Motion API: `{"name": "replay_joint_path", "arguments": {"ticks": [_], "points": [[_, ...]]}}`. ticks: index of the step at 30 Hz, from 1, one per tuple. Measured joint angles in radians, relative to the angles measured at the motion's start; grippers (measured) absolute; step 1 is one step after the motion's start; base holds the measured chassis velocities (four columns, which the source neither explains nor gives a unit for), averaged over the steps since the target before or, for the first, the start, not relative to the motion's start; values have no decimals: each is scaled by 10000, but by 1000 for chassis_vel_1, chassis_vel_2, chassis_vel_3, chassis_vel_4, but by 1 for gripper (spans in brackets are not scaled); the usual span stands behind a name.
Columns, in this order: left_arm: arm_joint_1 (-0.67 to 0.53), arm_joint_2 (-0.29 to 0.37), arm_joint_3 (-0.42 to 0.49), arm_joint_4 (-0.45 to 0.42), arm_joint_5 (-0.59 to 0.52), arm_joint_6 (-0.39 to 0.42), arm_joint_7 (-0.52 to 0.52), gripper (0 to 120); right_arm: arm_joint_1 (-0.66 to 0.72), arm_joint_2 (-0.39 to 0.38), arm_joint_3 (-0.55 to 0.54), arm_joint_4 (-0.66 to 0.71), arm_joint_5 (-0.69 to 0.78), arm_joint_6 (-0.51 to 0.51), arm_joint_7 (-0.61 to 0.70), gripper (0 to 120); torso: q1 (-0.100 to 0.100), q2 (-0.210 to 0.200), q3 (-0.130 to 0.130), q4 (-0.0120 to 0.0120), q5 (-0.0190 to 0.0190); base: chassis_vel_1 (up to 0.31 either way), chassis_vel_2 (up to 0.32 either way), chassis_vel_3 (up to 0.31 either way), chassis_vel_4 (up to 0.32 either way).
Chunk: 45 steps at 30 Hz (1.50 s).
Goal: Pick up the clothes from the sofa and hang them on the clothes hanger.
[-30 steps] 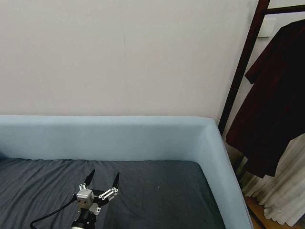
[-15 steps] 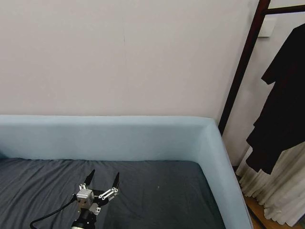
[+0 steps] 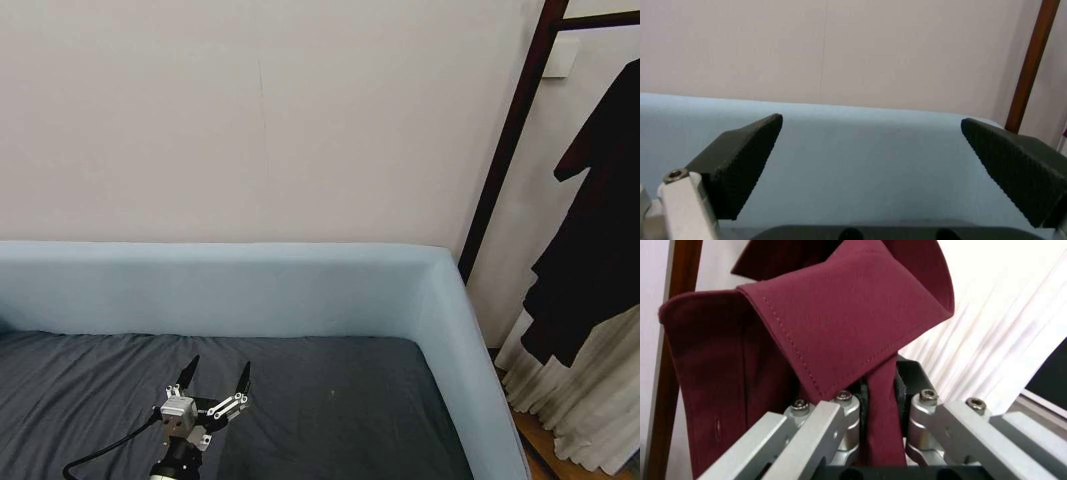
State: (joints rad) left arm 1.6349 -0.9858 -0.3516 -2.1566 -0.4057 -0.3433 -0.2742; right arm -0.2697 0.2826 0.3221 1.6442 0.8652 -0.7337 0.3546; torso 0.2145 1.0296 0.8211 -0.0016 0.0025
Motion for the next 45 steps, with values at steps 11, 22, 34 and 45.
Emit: {"name": "replay_joint_path", "arguments": {"ticks": [11,22,34,45], "points": [[0,0,0,-1,0,0,-1,100,2540,745,-2515,-885,-19,1,560,8,1,-1,1,5,2,0,0,0,0],[0,0,0,0,0,0,-1,100,4584,1651,-4527,-1817,256,1,999,8,0,0,1,1,0,0,0,0,0],[0,0,0,0,0,1,0,100,5853,2608,-5777,-2740,699,1,1704,8,0,0,1,2,0,0,0,0,0],[0,0,0,0,0,0,0,100,6749,3340,-6712,-3775,1148,0,2279,8,1,-1,1,5,0,0,0,0,0]]}}
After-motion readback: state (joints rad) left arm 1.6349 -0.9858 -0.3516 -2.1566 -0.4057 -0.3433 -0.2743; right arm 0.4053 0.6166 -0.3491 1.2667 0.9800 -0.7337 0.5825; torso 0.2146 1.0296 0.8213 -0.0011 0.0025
